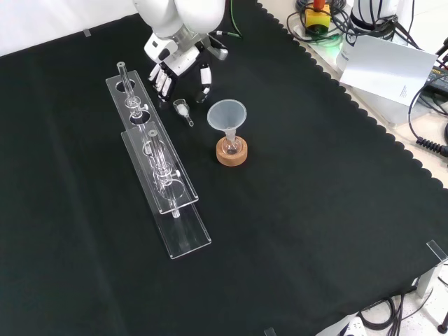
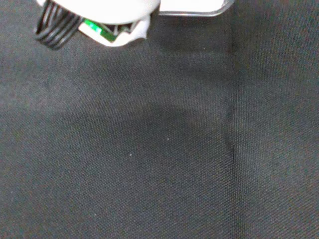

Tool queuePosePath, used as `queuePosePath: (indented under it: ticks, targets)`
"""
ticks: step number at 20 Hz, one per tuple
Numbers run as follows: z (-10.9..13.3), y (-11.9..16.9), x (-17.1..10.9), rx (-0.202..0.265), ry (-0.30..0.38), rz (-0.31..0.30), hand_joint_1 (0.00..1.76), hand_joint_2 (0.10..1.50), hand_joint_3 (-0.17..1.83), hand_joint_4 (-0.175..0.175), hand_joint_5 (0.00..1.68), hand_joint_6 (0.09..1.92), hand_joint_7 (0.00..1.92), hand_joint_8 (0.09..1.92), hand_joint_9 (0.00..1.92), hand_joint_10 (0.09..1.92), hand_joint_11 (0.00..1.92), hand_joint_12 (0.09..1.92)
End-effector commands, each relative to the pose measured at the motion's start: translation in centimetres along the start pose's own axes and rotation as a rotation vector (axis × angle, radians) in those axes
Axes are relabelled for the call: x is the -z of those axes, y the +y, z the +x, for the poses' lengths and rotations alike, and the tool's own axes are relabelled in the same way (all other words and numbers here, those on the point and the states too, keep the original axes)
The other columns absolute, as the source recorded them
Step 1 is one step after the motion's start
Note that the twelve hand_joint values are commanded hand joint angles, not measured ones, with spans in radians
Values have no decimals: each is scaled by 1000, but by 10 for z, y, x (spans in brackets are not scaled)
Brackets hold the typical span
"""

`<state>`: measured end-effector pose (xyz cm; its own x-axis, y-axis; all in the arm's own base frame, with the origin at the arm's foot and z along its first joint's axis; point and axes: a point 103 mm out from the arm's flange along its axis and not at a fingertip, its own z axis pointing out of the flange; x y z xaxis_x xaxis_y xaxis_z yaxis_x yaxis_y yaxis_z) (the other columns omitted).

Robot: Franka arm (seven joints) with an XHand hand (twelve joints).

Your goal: Pick up the weighing funnel.

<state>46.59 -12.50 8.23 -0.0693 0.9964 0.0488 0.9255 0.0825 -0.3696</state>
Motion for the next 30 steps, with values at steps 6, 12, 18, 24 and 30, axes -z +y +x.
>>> queuePosePath:
  ticks: [6,12,18,24,30]
  targets:
    - [1,6,-14,4,7,-18,974,569,703,-19,596,198,526,676,622,553,275,1328]
    - [2,9,-16,14,8,-32,978,569,707,-20,542,379,556,689,659,528,277,1329]
    - [3,11,-17,10,0,-47,990,570,713,-14,512,632,610,714,709,528,297,1322]
    - [2,11,-19,6,-5,-51,1005,573,715,-5,538,751,644,740,740,534,315,1318]
    - [1,10,-22,4,0,-50,1012,577,718,1,560,795,654,750,755,539,324,1316]
